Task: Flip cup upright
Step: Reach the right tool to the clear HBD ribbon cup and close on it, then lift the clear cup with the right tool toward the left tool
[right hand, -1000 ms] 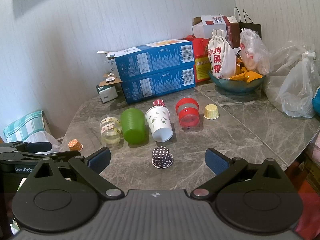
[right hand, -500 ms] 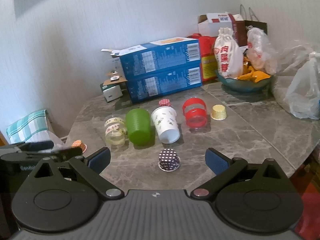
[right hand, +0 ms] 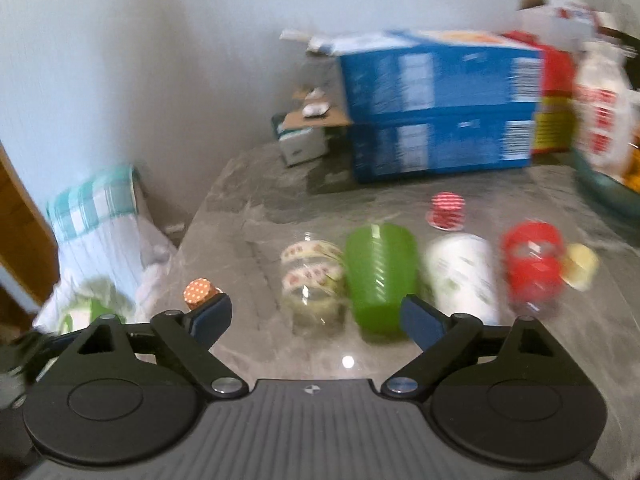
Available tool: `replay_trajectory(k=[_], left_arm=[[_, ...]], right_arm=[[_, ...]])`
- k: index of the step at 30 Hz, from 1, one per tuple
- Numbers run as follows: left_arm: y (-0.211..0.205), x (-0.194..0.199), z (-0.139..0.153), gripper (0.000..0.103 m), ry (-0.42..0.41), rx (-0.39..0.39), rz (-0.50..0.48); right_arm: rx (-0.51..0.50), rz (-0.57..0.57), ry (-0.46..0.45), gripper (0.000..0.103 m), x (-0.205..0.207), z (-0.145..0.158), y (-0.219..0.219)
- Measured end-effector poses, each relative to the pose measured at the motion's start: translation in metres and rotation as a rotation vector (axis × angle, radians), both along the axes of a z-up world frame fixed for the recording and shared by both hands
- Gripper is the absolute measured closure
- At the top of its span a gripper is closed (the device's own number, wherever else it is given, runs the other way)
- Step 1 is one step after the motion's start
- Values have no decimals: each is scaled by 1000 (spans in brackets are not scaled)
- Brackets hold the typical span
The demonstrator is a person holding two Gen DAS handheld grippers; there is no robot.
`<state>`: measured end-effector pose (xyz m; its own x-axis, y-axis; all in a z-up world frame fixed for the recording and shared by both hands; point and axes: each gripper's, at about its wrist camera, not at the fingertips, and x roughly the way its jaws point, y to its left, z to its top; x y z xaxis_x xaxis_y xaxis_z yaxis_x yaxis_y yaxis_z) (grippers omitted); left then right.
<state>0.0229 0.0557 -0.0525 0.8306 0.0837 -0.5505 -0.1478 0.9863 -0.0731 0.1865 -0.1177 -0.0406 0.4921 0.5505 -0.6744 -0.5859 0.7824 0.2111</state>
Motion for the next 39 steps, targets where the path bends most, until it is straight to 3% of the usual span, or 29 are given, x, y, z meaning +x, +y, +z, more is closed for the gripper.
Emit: replay_trajectory(k=[3,6,14,21,26,32,35,39], left_arm=[[15,-8,1,0,-7,-15,24],[28,-13,1,0,-10,-17,51],[44,-24,4,0,-26,-47,76],[46,-35,6,0,-44,-61,83],[49,-46,7,0,-72,-91,87],[44,-55,10,0,-88,-200,20],[32,-54,12,0,-74,-212,-21],[10,-46,10,0,-39,-208,-80]], right_arm=[[-54,0,90,30,26,-20,29],[-99,1,146,31,39,-37,48],[-190,-5,180,31,50,-53,76],[-216,-20,202,48,57,-63,86],[-122,18,128,48,18,-21,57],[-1,2,-22,48,-84,39,-36],[14,-55,-42,48,-127,39,-75],[-15,-114,17,48,-145,6,-91]])
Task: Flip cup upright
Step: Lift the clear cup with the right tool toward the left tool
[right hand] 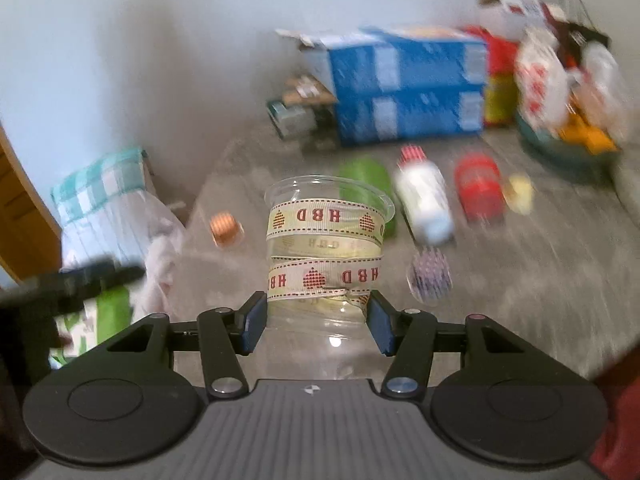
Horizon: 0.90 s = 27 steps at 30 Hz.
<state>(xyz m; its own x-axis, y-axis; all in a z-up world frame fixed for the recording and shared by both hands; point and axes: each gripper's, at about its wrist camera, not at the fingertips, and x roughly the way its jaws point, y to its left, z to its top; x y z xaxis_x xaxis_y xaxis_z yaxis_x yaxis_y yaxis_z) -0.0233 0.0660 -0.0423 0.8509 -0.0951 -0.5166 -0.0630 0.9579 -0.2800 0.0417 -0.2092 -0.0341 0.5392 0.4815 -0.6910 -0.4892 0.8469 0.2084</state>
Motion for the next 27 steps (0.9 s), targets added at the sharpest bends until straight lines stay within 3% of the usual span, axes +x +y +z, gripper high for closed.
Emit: replay_trajectory(k=[8,20,27], left_arm=[[-31,15,-15,0,109,-47,-69],[-62,42,-31,0,214,-22,-111],[-83,76,-44,0,318,-62,-189]], right_arm=[[5,-40,185,48,32,-66,8],[11,-15,212,44,23,-79,8],[31,-11,226,44,25,-84,6]])
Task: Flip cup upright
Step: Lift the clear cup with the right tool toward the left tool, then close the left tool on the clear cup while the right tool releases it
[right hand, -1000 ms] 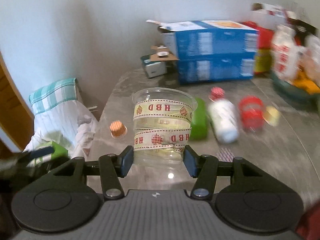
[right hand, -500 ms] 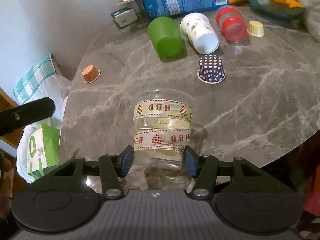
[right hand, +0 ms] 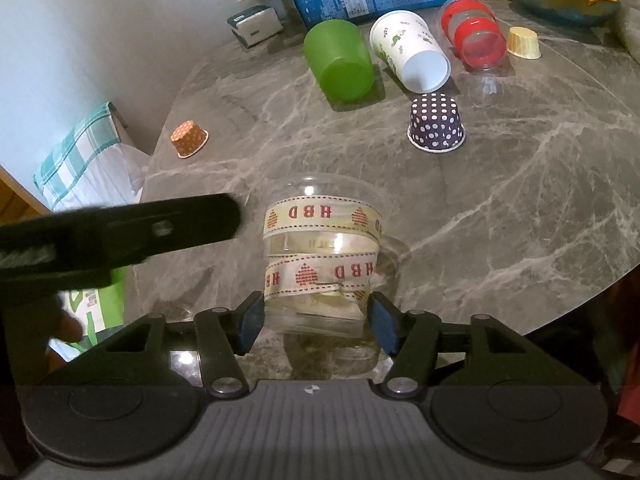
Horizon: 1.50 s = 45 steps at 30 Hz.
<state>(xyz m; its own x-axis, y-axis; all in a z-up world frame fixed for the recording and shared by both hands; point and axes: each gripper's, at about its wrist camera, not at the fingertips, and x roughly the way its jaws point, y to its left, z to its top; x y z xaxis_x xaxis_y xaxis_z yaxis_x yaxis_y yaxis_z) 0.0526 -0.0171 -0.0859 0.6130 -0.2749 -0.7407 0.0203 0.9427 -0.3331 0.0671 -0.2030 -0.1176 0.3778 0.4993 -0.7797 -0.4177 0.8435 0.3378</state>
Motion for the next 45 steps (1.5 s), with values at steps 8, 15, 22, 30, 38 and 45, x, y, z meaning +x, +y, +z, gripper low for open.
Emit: replay_trajectory(k=[8,15,22,30,38,45], left_arm=[[-25,23,-16,5,103,-20,-42],[-34,33,-23,9,147,7,-52],[-40,41,-30,13,176,5,-71],[-44,43,-34,23,180,-1,-73],[-42,43,-33,27,169,3,-76],[-39,42,-30,28,152,7,-78]], right_arm=[[18,-1,2,40,-5,0,-3],[32,1,4,38,-6,-1,-5],[45,8,10,37,-5,-2,-8],[59,8,16,37,-6,-2,-9],[89,20,-9,21,-13,3,-18],[142,-49,-94,1,-36,21,-60]])
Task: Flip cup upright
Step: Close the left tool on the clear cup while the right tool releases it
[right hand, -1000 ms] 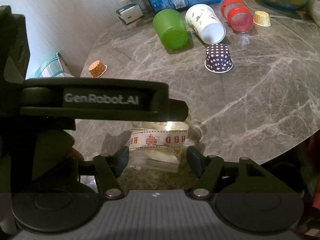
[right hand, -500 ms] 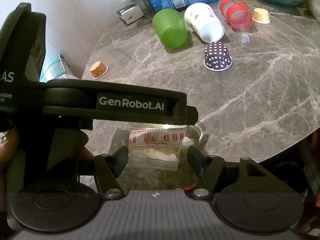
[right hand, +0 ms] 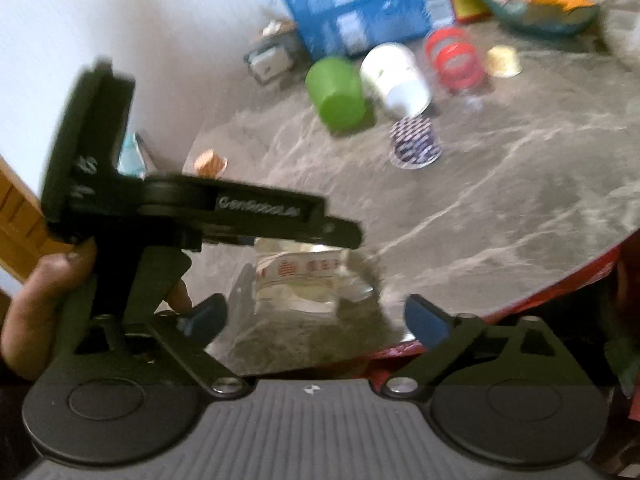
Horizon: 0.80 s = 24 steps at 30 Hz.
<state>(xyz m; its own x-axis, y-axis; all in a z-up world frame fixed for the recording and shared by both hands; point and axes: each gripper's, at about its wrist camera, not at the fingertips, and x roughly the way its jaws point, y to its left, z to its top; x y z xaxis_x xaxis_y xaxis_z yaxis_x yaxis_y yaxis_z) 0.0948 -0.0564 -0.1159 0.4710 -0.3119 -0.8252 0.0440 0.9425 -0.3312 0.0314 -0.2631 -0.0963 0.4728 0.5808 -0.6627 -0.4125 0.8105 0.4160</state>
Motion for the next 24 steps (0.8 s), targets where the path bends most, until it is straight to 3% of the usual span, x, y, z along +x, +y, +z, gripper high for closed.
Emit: replay_trajectory(k=[8,11,17,21,24], left_arm=[[0,-6,12,29,-63,3,-24],[3,-15,28,30,-153,-19,-18],[6,-29,59,30,-303,20,-11],[7,-55,84,30,-500,51,-22],[4,-87,97,29,-749,88,-23]], right_arm=[[120,-198,-13,1,-8,-1,-64],[140,-227,-13,1,-7,-2,-73],[193,-251,-22,1,-10,-5,-86],[216,-259,-26,1,-14,-5,-93],[227,-269,-43,1,-16,-4,-97]])
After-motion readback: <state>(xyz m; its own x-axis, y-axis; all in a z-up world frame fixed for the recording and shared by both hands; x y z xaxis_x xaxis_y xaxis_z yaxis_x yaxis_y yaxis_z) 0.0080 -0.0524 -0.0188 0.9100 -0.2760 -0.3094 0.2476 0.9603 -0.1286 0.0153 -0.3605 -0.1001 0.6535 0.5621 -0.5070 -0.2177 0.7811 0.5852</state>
